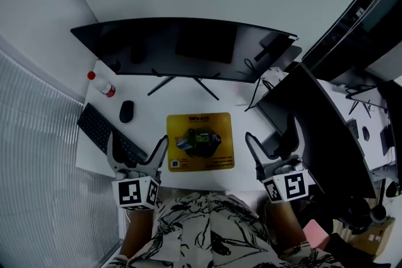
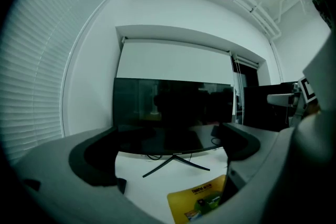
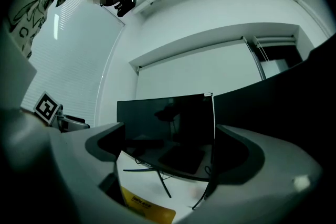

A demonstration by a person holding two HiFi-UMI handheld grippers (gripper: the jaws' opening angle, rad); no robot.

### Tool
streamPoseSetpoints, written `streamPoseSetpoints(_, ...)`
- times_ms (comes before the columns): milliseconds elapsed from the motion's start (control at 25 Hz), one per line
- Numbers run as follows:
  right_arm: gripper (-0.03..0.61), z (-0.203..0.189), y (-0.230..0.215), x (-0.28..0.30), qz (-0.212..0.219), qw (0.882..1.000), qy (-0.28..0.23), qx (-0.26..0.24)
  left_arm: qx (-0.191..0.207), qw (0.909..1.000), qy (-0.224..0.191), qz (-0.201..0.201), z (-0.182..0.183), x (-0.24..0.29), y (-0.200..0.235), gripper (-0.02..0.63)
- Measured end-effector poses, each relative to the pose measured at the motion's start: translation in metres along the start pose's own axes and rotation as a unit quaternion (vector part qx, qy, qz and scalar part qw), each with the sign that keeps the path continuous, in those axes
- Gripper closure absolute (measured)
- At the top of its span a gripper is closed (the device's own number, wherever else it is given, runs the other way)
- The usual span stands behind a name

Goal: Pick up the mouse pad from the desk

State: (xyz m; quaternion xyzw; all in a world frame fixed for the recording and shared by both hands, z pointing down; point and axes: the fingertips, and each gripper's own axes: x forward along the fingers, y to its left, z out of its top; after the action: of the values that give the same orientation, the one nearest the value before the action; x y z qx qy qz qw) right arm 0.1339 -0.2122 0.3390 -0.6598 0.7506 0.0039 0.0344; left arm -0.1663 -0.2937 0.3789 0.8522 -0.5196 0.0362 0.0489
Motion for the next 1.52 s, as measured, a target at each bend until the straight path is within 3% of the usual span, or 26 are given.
streamPoseSetpoints(240, 0.048, -0.002, -0.006, 0.009, -0.038, 0.999, 0.006, -0.001, 0.007, 0.9993, 0.006, -0.035, 0.006, 0.027, 0.004, 0.012)
streamPoseSetpoints(440, 0.049, -0.010, 0.003, 0.016, -0.061, 0.998, 0.007, 0.030, 0.005, 0.9974, 0.021, -0.069, -0.004, 0.043, 0.010, 0.012)
streamPoseSetpoints(640, 0.049, -0.041, -0.004, 0.009, -0.083, 0.994, 0.064, 0.012, 0.005, 0.9940, 0.048, -0.099, -0.026, 0.052, 0.010, 0.012)
streamPoseSetpoints(1160, 0.055, -0.106, -0.011, 0.040, -0.019, 0.991, 0.133, 0.020, -0.007, 0.9901, 0.119, -0.074, -0.086, 0.072, -0.001, 0.012)
streamPoseSetpoints(1520, 0.078, -0.179, -0.011, 0.058, 0.021, 0.978, 0.205, 0.027, -0.015, 0.9851, 0.155, -0.074, -0.131, 0.096, 0.003, 0.012)
